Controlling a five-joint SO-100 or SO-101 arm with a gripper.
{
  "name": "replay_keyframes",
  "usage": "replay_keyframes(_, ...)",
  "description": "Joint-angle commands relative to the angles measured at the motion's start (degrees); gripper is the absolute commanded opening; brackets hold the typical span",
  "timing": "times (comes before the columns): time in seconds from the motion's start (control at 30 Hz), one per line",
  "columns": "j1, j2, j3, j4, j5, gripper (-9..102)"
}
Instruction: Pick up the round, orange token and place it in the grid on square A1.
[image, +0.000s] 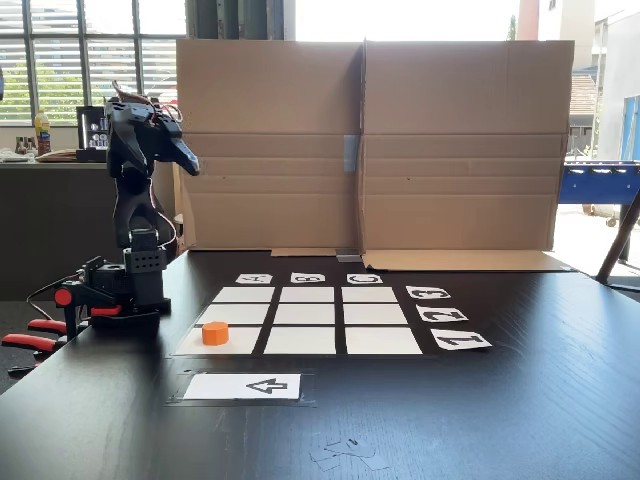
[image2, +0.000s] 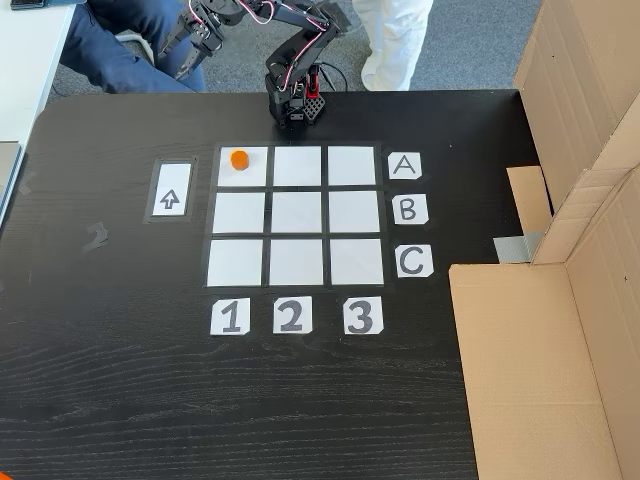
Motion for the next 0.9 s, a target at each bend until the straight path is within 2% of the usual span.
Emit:
replay_keyframes(0.0,4.13,4.31,-1.49,1.05,0.53,28)
replay_keyframes(0.23,10.99,14.59,1.23,6.94,2.11,25)
replay_keyframes(0.4,15.03,21.18,5.54,7.21,5.1,25)
replay_keyframes(0.87,21.62,38.32,31.29,12.57,15.38,25)
